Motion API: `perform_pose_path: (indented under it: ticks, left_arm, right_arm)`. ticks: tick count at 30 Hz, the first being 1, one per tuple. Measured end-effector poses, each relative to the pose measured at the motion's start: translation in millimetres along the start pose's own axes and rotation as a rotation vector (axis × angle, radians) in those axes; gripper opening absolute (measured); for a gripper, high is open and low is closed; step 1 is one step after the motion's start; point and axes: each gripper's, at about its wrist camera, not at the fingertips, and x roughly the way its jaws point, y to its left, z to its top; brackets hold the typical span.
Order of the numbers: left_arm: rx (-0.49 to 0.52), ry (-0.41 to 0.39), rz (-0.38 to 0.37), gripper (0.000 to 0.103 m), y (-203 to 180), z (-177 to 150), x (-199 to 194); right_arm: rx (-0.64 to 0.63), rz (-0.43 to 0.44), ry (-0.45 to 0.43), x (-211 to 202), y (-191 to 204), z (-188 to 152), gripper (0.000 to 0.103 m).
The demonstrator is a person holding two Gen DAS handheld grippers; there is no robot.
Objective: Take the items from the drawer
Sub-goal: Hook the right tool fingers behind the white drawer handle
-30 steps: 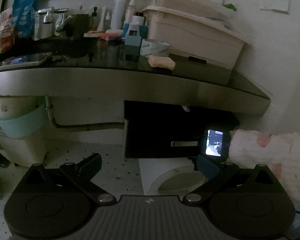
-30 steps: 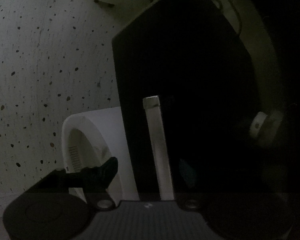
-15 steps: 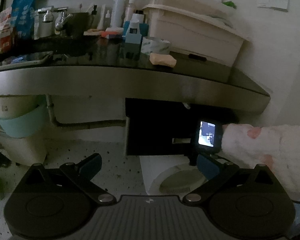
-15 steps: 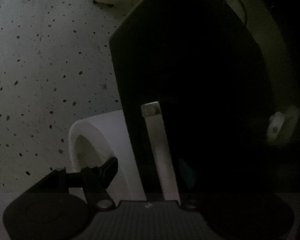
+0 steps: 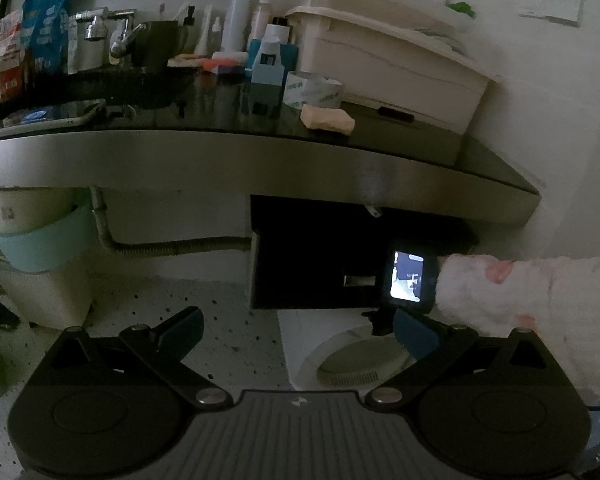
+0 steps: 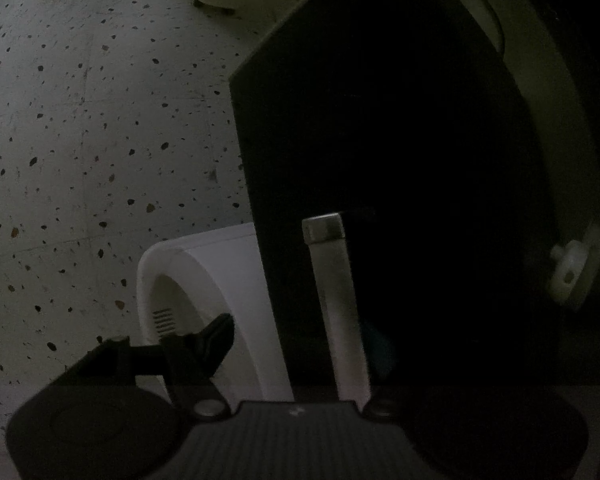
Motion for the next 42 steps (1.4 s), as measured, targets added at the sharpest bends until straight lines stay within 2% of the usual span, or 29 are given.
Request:
perform_pose_path:
  ticks: [9,14,42]
  left_arm:
    - [0.004,0.008,-0.001,0.103,-1,2,0]
    - [0.003,0.008,0.003,0.103,0,2,-1]
    - [-0.02,0.025,-0.005,0.103,8,-2,0]
  right_arm:
    - [0.026,-0.011,-0.013,-1,4,-2,0.074]
    - [0.099,0.014,-0.031,-2,-2,-3,0.074]
    - [0.117,0.015,-0.066,-16,17,-11,0.075]
